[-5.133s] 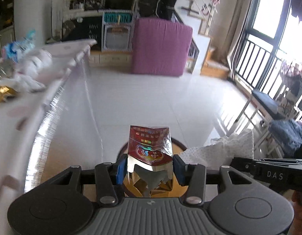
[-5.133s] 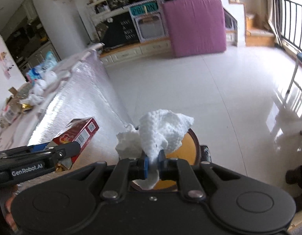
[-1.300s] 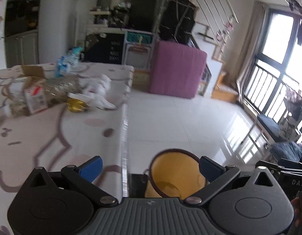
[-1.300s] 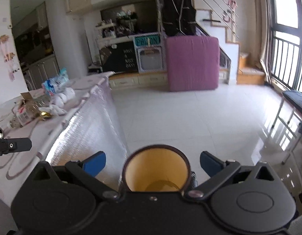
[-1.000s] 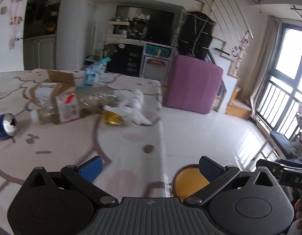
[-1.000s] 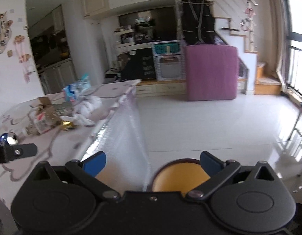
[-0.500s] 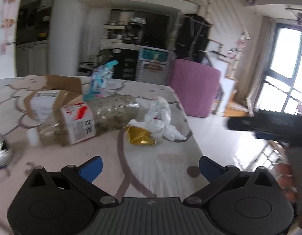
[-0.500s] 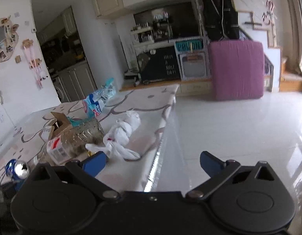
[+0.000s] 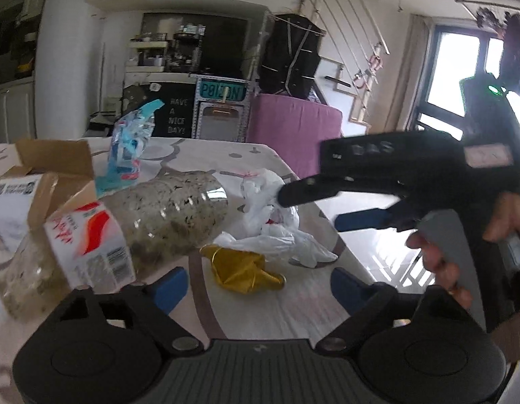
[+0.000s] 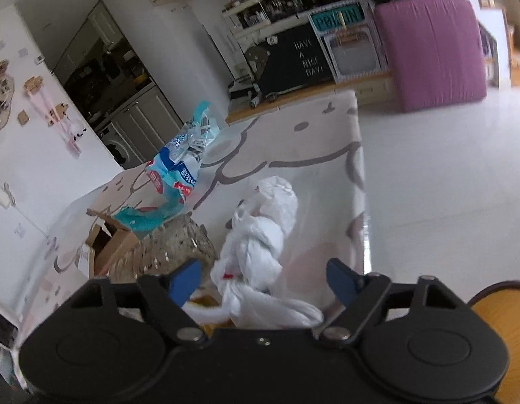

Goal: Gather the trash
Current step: 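Grasp the white plastic bag with the right tool while the left tool grasps the gold wrapper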

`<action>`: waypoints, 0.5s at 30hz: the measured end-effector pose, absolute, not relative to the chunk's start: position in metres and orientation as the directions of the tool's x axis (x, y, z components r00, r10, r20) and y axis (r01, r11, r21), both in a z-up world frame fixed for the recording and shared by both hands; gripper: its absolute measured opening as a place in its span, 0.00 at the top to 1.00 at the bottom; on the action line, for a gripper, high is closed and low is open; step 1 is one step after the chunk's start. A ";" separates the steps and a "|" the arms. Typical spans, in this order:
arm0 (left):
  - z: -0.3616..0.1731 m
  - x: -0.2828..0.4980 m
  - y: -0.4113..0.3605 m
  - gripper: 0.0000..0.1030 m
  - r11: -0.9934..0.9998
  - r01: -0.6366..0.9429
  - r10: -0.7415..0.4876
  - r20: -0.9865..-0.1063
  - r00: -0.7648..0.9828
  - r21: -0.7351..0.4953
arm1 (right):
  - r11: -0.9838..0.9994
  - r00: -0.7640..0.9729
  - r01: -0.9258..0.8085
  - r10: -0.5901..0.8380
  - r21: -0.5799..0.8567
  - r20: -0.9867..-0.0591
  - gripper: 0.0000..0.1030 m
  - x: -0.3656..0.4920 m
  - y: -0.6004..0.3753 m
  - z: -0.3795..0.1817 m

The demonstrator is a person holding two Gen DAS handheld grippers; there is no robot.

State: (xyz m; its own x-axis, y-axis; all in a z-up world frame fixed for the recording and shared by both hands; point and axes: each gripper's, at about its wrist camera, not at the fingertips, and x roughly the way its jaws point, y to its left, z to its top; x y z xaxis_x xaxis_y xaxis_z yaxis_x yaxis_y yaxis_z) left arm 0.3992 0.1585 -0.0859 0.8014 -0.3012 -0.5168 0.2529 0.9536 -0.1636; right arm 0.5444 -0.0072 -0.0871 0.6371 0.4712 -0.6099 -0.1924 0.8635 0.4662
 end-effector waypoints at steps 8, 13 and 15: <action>-0.098 0.408 0.140 0.35 0.949 0.304 -0.305 -0.514 0.802 -0.088 | 0.836 0.574 -0.219 0.527 0.503 -0.627 0.35 0.567 0.012 -0.105; -0.100 0.416 0.130 0.41 0.954 0.295 -0.275 -0.543 0.793 -0.051 | 0.852 0.577 -0.241 0.511 0.465 -0.637 0.45 0.570 0.023 -0.108; -0.101 0.421 0.130 0.48 0.959 0.279 -0.258 -0.553 0.792 -0.048 | 0.853 0.576 -0.241 0.509 0.462 -0.639 0.48 0.571 0.022 -0.107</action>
State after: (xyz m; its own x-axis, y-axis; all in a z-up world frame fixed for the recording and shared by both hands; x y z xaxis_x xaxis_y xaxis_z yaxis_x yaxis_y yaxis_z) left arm 0.4211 0.1300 -0.1009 0.7922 -0.2580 -0.5531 0.2790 0.9591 -0.0478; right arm 0.5707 0.0224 -0.1071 0.5759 0.5095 -0.6394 -0.2415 0.8532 0.4624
